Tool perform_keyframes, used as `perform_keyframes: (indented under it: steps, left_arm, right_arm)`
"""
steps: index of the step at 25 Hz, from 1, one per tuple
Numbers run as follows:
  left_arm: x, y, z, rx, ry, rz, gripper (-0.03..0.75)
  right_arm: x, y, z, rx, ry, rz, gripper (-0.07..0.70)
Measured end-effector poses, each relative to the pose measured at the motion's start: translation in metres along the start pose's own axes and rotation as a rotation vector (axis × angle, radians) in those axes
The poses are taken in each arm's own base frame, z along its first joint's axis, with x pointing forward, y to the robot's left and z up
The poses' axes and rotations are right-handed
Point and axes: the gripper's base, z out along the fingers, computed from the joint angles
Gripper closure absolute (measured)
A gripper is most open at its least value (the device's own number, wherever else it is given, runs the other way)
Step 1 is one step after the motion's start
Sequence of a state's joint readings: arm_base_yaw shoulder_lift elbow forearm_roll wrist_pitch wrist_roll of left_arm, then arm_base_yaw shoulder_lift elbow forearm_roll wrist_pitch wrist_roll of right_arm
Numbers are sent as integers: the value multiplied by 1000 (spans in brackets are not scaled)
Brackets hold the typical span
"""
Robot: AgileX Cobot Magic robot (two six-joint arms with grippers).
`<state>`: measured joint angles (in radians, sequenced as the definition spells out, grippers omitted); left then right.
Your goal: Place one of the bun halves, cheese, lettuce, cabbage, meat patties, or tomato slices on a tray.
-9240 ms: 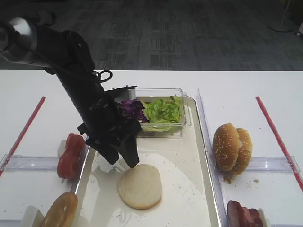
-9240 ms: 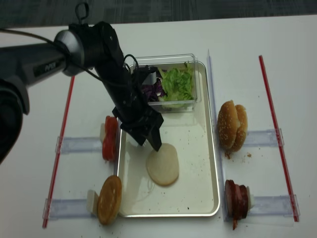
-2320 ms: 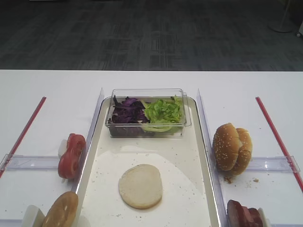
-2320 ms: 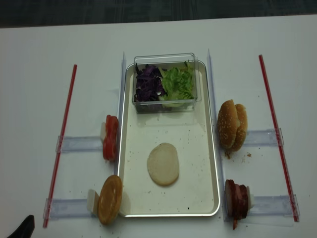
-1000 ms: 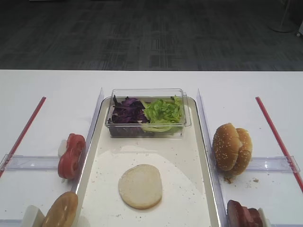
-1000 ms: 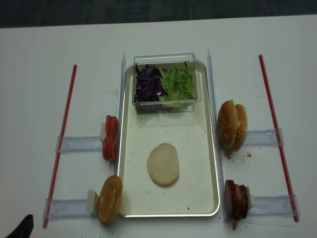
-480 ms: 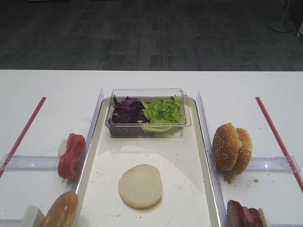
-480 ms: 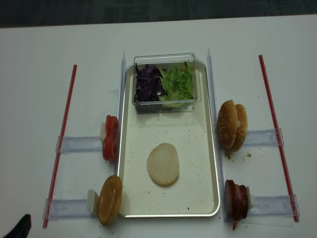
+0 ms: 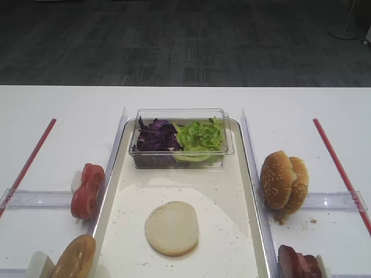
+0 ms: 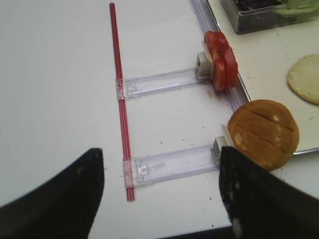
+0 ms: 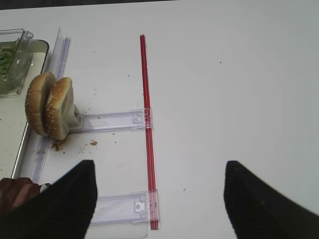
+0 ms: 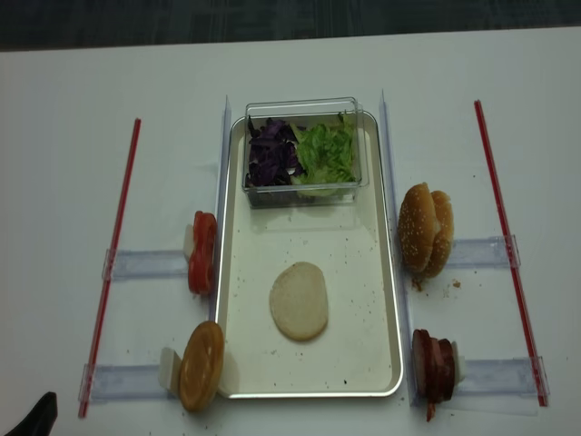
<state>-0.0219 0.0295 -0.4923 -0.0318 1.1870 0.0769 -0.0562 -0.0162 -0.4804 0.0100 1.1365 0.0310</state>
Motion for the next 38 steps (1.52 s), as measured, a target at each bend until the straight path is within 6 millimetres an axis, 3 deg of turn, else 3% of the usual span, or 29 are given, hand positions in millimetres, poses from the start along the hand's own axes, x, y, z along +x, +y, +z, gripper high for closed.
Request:
perform_keyframes:
  steps: [12, 25, 38]
  left_arm:
    - [0, 0, 0, 0, 0, -6, 257]
    - [0, 0, 0, -2, 0, -20, 125]
    - [0, 0, 0, -2, 0, -22, 116]
  right_arm:
    - [0, 0, 0, 0, 0, 0, 79]
    - [0, 0, 0, 0, 0, 0, 79]
    - [0, 0, 0, 0, 0, 0, 79]
